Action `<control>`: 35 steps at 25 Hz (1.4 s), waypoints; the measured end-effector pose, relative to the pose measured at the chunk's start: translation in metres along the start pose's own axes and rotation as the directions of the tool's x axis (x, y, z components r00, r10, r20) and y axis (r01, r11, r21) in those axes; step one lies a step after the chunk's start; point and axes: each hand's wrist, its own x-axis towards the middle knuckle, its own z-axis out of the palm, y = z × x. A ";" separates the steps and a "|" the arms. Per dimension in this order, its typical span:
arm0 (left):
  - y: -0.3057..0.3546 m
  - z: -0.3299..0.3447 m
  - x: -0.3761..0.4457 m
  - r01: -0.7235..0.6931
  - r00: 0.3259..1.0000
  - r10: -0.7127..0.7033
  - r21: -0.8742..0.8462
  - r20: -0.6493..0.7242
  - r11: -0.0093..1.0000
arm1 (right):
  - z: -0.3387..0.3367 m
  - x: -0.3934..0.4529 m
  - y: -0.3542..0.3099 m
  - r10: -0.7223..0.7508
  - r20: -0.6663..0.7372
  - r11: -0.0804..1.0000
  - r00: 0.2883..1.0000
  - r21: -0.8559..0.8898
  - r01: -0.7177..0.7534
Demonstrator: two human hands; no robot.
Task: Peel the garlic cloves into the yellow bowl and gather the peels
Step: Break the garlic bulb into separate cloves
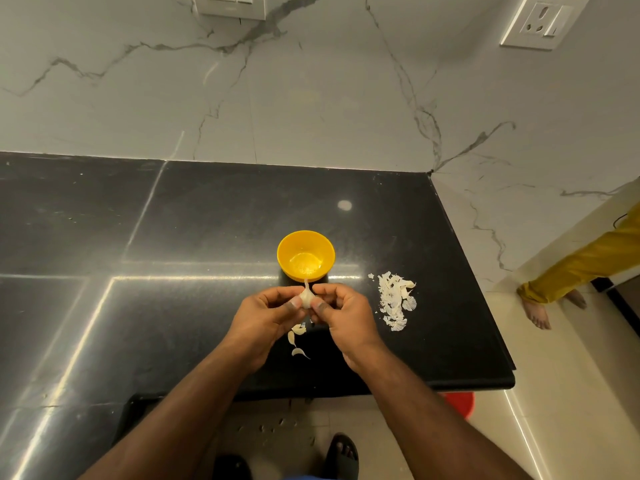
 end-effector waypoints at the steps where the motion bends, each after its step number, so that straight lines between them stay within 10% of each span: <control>1: 0.000 -0.001 0.000 -0.027 1.000 0.026 0.055 0.011 0.998 | -0.002 0.000 -0.002 0.036 0.045 0.997 0.998 0.069 -0.039; 6: 0.003 0.002 0.001 -0.139 0.990 0.128 0.281 0.059 0.950 | -0.007 -0.001 -0.011 0.099 0.096 0.988 0.990 0.108 -0.109; 22: 0.009 -0.005 0.005 -0.124 0.990 0.105 0.237 0.093 0.963 | -0.008 -0.002 -0.016 0.152 0.139 0.953 0.979 0.241 -0.182; 30: -0.006 -0.001 0.003 -0.150 0.988 0.129 0.302 0.088 0.941 | -0.007 -0.003 -0.018 0.015 0.072 0.991 0.997 -0.133 -0.005; 35: -0.004 -0.002 -0.001 -0.152 0.986 0.127 0.275 0.107 0.949 | -0.010 -0.002 -0.022 0.092 0.064 0.996 0.994 -0.006 -0.092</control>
